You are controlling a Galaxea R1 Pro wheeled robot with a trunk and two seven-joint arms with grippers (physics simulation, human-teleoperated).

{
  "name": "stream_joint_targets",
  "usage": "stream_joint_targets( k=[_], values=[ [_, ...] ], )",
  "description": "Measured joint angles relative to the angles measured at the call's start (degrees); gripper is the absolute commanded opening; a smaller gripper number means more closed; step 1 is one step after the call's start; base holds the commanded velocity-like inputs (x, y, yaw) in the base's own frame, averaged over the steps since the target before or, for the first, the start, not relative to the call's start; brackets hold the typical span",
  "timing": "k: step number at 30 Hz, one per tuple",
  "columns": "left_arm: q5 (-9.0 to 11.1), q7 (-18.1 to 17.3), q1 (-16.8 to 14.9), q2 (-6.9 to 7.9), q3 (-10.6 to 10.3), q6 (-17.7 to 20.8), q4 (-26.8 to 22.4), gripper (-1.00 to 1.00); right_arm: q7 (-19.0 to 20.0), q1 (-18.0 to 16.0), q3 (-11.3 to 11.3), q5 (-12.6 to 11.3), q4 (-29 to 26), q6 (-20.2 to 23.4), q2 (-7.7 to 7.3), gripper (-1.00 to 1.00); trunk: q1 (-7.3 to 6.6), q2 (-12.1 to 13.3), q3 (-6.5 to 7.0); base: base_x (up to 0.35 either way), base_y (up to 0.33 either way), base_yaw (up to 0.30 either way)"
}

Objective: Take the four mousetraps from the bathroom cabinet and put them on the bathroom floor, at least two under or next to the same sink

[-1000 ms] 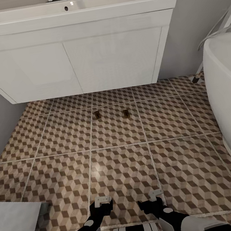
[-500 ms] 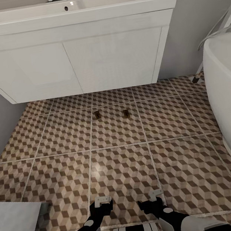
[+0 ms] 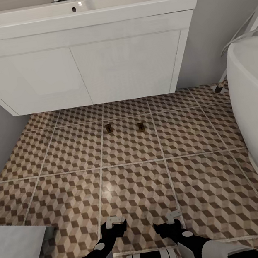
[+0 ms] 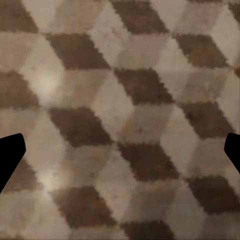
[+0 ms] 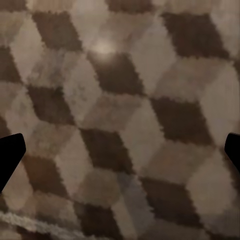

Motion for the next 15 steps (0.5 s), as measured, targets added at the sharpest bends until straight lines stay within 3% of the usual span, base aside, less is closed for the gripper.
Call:
stream_joint_targets(
  k=[15],
  values=[
    [0.06,0.23,0.07,-0.11,0.06,0.21,-0.14,1.00,-0.02,0.08,0.22,0.22,-0.12,0.58,0.00,1.00,0.00,0.00,0.00,0.000,0.000,0.000]
  ],
)
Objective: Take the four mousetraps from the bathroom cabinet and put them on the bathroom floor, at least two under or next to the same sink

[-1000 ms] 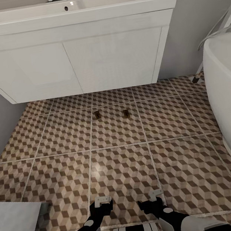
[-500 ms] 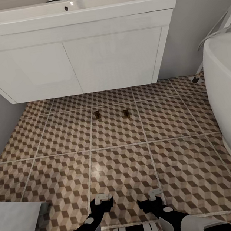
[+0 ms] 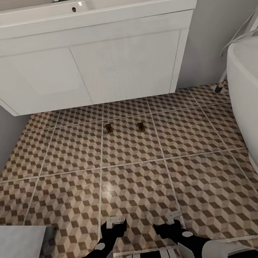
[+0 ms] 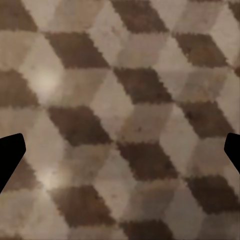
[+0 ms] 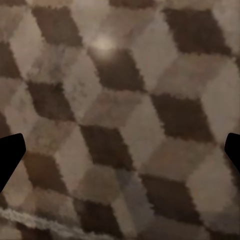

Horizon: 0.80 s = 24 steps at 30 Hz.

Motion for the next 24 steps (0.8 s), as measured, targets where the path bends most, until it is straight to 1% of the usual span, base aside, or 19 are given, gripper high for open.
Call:
stream_joint_targets(
  k=[22,24],
  values=[
    [0.01,0.17,0.01,-0.04,0.09,0.00,-0.01,1.00,-0.08,0.00,0.02,0.12,-0.01,0.07,0.00,1.00,0.00,0.00,0.00,0.000,0.000,0.000],
    [0.01,0.17,0.01,-0.04,0.09,0.00,-0.01,1.00,-0.08,0.00,0.02,0.12,-0.01,0.06,0.00,1.00,-0.05,0.02,0.44,0.000,0.000,0.000]
  ],
)
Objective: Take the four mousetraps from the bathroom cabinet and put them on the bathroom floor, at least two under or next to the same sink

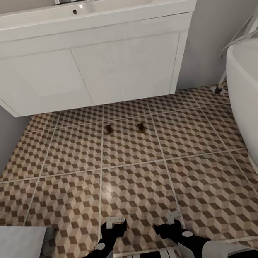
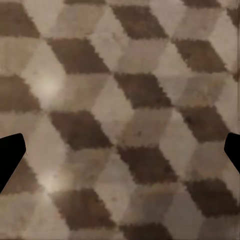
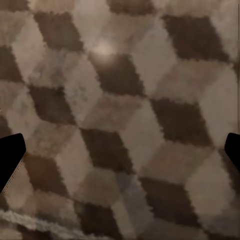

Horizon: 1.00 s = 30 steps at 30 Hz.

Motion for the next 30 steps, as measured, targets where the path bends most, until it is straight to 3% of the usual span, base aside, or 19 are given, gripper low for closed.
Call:
stream_joint_targets(
  k=[30],
  values=[
    [0.08,-0.07,-0.01,0.09,-0.06,-0.17,0.00,1.00,0.00,0.00,0.00,0.09,0.00,0.02,0.00,1.00,-0.77,0.40,6.65,0.000,0.000,0.000]
  ],
)
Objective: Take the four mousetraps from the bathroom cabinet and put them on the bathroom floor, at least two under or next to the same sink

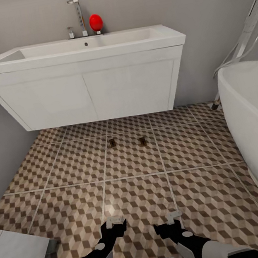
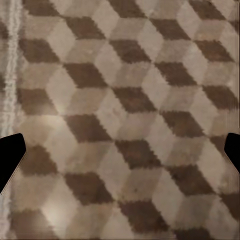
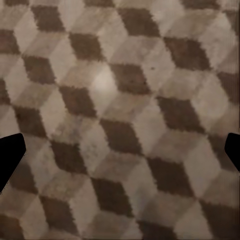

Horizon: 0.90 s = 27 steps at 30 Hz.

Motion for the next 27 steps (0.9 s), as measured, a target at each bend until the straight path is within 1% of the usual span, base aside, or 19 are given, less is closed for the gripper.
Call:
stream_joint_targets(
  k=[27],
  values=[
    [0.01,-0.01,0.01,0.08,0.07,-0.01,0.00,1.00,-0.01,0.00,0.00,-0.14,0.00,-0.01,0.00,1.00,-0.70,0.36,5.99,0.000,0.000,0.000]
  ],
)
